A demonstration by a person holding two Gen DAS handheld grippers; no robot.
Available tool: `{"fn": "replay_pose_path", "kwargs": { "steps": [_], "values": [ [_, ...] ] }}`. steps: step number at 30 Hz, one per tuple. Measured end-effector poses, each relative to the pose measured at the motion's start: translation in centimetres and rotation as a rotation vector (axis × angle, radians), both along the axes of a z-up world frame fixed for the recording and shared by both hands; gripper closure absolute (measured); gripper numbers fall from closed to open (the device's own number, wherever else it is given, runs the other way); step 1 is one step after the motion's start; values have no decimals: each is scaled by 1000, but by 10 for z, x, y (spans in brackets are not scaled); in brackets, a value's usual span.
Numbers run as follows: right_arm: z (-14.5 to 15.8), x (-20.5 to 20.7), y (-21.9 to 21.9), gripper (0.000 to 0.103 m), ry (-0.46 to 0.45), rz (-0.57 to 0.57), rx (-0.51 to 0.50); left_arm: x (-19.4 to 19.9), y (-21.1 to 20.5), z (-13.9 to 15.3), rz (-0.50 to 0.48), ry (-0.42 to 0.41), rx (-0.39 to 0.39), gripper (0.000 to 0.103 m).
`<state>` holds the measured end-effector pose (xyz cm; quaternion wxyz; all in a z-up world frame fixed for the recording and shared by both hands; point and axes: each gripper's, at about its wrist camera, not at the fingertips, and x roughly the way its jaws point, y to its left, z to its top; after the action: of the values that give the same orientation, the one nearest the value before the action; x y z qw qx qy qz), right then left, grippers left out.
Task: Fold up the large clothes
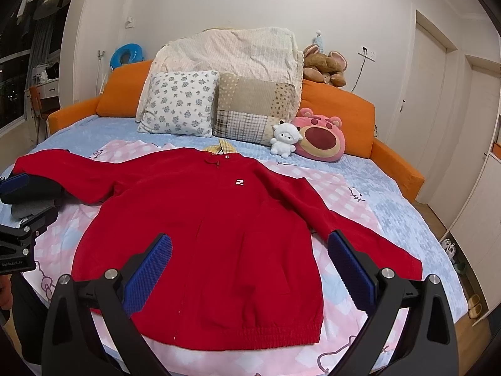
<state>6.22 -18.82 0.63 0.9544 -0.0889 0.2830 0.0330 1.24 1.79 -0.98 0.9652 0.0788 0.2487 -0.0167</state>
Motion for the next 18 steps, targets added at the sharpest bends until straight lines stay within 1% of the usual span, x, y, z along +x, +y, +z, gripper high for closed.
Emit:
{"fn": "replay_pose_path", "kwargs": {
  "steps": [18],
  "values": [
    [-1, 0, -1, 5, 6, -2, -3, 0, -3, -2, 0, 0, 2, 3]
  ]
}}
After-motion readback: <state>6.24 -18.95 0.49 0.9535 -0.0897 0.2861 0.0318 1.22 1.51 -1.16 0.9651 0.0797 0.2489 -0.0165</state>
